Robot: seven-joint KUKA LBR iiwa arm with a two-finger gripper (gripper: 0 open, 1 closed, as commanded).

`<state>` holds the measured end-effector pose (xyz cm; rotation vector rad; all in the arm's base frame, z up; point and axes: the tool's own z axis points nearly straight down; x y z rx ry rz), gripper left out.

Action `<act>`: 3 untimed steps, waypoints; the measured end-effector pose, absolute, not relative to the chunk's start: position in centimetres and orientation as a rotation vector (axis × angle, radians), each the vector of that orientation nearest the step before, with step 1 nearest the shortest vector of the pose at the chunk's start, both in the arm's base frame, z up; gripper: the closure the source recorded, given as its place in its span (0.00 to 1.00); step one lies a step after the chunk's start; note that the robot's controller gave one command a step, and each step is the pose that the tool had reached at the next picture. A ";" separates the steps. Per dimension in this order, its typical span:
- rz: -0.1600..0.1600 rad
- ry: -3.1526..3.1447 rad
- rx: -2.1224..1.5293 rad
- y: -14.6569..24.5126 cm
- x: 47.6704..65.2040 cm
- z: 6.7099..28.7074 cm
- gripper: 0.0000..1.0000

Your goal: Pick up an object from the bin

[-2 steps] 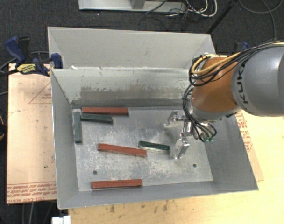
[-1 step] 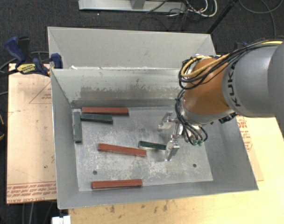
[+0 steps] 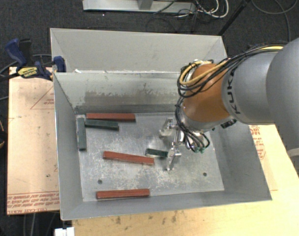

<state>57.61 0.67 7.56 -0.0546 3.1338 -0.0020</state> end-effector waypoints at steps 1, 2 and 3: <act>0.007 3.104 0.278 1.2 57.7 7.9 1.00; 0.006 3.104 0.276 1.2 57.7 7.9 1.00; 0.006 3.107 0.277 1.2 57.6 8.2 1.00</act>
Offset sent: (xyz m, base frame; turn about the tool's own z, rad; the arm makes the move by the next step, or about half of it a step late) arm 0.0000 0.0000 0.0000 0.0000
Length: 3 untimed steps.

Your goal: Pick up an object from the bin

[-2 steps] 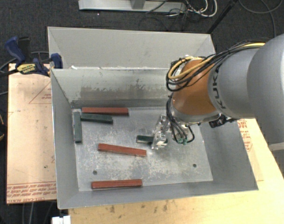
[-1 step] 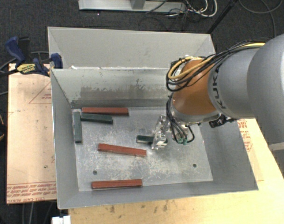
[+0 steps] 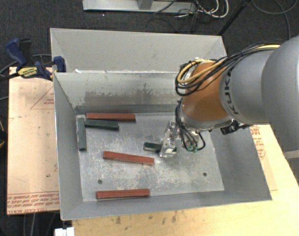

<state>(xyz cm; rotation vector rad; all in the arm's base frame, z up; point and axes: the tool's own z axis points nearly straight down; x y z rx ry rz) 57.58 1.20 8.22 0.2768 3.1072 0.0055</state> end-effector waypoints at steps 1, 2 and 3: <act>0.002 3.127 0.276 1.2 57.2 9.7 1.00; 0.002 3.125 0.276 1.2 57.3 11.1 1.00; 0.002 3.125 0.276 1.2 57.4 12.0 1.00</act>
Offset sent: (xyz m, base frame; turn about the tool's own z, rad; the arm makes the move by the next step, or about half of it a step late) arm 0.0000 -0.0001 0.0299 -0.0001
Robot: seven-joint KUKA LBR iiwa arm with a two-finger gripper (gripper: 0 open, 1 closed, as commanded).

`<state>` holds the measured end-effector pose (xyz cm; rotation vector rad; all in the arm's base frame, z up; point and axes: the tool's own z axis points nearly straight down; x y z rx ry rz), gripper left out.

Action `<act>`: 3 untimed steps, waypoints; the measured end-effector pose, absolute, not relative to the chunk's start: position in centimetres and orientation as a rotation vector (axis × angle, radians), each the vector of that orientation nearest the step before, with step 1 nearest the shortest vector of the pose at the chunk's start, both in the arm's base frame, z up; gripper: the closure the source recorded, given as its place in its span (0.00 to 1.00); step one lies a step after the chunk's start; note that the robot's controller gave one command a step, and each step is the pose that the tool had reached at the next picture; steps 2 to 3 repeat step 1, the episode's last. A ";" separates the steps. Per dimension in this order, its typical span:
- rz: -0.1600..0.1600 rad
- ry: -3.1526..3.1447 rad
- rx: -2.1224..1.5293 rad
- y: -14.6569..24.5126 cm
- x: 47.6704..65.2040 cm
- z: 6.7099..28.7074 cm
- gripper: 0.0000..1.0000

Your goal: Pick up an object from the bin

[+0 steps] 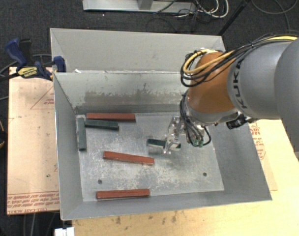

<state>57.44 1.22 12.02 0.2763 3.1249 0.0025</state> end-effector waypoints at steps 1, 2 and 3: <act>0.002 3.127 0.277 1.2 57.5 12.8 1.00; 0.002 3.127 0.277 1.2 57.5 12.8 1.00; 0.002 3.127 0.277 1.2 57.5 12.8 1.00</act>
Offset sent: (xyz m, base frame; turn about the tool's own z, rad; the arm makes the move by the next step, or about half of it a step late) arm 0.0000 0.0000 0.0798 0.0000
